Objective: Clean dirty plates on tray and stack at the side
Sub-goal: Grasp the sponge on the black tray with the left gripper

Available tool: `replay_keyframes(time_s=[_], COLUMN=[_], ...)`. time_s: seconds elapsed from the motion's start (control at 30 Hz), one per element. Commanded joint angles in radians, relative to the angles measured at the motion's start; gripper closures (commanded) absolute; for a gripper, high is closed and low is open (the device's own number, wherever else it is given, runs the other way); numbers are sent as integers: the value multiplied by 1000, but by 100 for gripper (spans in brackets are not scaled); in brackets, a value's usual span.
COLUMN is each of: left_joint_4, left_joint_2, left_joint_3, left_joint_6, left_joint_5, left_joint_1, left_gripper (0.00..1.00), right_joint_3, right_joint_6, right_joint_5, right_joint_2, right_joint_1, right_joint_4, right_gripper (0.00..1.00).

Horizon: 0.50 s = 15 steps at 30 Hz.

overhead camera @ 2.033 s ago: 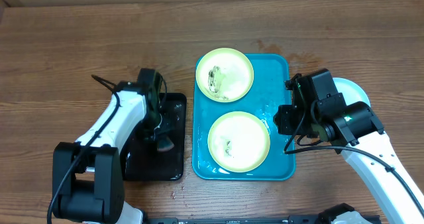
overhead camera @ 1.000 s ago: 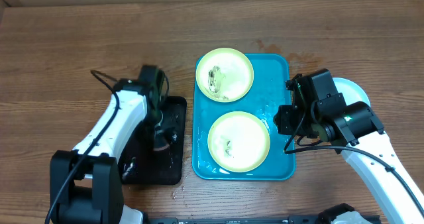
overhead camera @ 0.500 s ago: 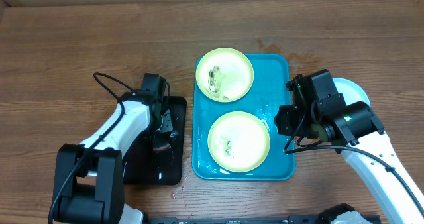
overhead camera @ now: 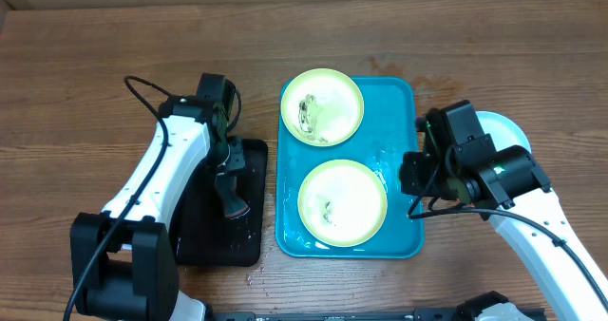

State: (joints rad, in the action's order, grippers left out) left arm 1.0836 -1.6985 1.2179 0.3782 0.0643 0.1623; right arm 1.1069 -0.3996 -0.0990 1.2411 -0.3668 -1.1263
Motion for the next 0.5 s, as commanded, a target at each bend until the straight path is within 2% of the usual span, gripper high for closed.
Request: replay_keyframes(time_s=[0.0,0.07,0.1,0.17,0.2,0.33,0.47], left_joint_4=[-42,-104,-135,-206,-227,-207,-93], left_joint_2=[-7,-9,-9,-9,-9,-6,7], left_joint_3=[-79,-147,-178,-241,-262,-250,-123], left_joint_6=[18,38,46,52,65,72,33], left_joint_5=[-9,-9,-9,-9,-9,-10,-5], left_joint_1=[2,2,2,2,1,0,-2], left_gripper=[60,65,71,92,96,96,96], right_joint_3=[6,5,5,3,0,-22,-51], right_joint_6=[-170,-185,-185,-183,-172,-169,-167], right_joint_5=[187,185,177,161,154,150,142], right_joint_2=[4,13,18,35,47,106,169], right_joint_1=[3,3,3,3,3,3,3], right_joint_4=[-31,-36,-36,-35,-33,-25,22], right_gripper=[71,69,68,66,65,62,62])
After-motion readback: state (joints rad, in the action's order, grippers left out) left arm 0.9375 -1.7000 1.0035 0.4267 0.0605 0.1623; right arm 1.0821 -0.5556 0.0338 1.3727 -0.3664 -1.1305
